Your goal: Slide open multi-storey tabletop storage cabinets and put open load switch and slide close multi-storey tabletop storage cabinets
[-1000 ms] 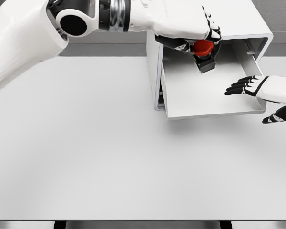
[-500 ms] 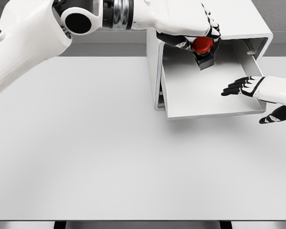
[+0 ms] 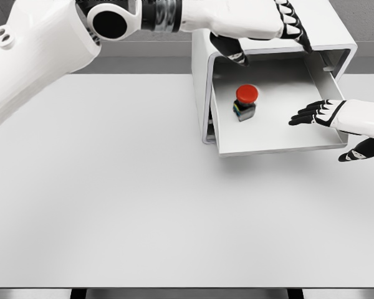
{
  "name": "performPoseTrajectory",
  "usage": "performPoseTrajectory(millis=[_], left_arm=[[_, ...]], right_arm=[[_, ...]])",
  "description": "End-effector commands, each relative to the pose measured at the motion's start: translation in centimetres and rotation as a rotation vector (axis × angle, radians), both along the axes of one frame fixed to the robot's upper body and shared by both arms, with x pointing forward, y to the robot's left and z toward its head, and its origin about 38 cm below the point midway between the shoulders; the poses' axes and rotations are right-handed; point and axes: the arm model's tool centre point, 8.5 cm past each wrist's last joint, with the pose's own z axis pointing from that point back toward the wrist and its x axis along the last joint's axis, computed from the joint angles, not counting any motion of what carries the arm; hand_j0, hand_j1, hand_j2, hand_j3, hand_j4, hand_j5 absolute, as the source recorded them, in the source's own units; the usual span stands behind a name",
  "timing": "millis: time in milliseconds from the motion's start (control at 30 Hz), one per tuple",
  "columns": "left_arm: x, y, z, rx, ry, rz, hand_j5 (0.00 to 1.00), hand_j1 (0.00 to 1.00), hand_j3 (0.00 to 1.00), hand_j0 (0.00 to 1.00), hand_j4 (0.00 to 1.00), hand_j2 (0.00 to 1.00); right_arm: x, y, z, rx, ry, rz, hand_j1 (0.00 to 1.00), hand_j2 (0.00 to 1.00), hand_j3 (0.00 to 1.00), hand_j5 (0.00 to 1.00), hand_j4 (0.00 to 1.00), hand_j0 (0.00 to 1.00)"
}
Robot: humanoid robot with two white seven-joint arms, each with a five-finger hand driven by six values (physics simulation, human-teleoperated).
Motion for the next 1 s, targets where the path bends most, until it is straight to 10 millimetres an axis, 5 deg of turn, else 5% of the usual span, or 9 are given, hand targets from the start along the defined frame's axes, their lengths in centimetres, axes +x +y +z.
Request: performPoseTrajectory(millis=[0, 100, 300, 433, 633, 967], left_arm=[[0.1, 0.6, 1.4, -0.046, -0.004, 0.006, 1.00, 1.00, 1.00, 1.00, 1.00, 1.00], [-0.3, 5.6, 2.7, -0.105, -0.002, 0.040, 1.00, 1.00, 1.00, 1.00, 1.00, 1.00], [-2.0, 20.0, 2.2, -0.273, 0.040, 0.217, 1.00, 1.00, 1.00, 1.00, 1.00, 1.00], [-3.0, 28.6, -3.2, -0.323, 0.187, 0.400, 1.00, 1.00, 1.00, 1.00, 1.00, 1.00], [-3.2, 31.3, -12.0, -0.296, 0.379, 0.515, 1.00, 1.00, 1.00, 1.00, 1.00, 1.00], [-3.7, 30.7, -14.7, -0.237, 0.413, 0.517, 1.00, 1.00, 1.00, 1.00, 1.00, 1.00]], right_arm=[[0.0, 0.0, 0.1, 0.006, 0.001, -0.003, 1.00, 1.00, 1.00, 1.00, 1.00, 1.00], [0.1, 0.1, 0.1, 0.010, 0.001, -0.001, 1.00, 1.00, 1.00, 1.00, 1.00, 1.00], [0.2, 0.5, 0.0, 0.019, 0.001, 0.008, 1.00, 1.00, 1.00, 1.00, 1.00, 1.00], [0.5, 0.3, 0.3, 0.018, -0.004, 0.001, 1.00, 1.00, 1.00, 1.00, 1.00, 1.00], [0.9, 1.0, 0.1, 0.031, -0.002, 0.016, 1.00, 1.00, 1.00, 1.00, 1.00, 1.00], [2.4, 0.5, -0.7, 0.032, 0.009, -0.017, 1.00, 1.00, 1.00, 1.00, 1.00, 1.00]])
